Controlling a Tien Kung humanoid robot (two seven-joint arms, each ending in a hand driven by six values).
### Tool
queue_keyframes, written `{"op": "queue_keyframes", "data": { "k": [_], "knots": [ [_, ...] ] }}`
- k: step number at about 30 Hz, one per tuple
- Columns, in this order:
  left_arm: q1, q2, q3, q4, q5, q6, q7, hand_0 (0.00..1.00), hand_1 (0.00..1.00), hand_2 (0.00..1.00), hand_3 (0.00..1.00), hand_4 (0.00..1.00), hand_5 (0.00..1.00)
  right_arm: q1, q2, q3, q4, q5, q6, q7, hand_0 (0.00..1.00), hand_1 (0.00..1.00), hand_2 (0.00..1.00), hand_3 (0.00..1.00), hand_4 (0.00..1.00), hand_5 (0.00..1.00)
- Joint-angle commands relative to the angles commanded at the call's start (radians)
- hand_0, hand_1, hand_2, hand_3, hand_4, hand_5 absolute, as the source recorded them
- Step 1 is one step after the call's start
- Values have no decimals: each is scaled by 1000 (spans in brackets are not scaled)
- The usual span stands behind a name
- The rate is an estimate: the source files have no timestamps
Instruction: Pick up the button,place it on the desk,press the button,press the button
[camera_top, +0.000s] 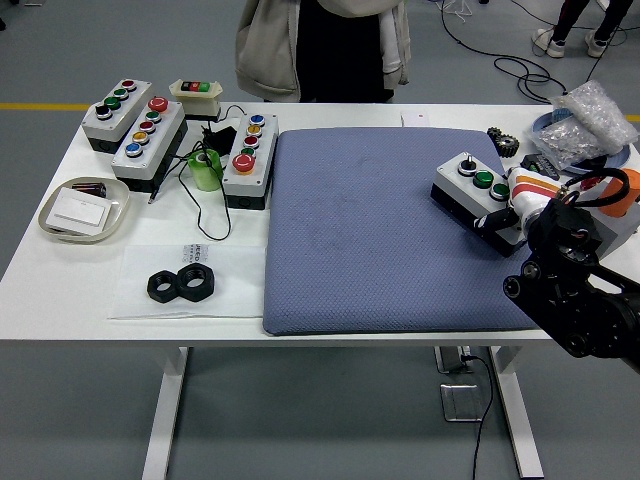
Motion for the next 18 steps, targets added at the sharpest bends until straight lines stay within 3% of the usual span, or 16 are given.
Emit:
{"op": "queue_keyframes", "data": {
  "k": [6,12,14,18],
  "knots": [
    [-2,1,6,0,-8,1,-3,681,644,736,781,677,998,6,-80,-58,128,4,10,50,432,296,390,578,891,215],
    [-6,2,9,1,-15,2,-4,681,644,736,780,674,998,21,-162,-145,260,106,36,217,428,299,389,563,886,220],
    [-7,2,10,1,-17,2,-5,681,644,736,780,674,998,27,-185,-170,301,124,90,275,428,299,389,563,886,220],
    [-8,1,11,1,-18,2,-5,681,644,737,780,675,998,41,-204,-209,323,143,141,420,417,306,389,564,881,204]
  ]
}}
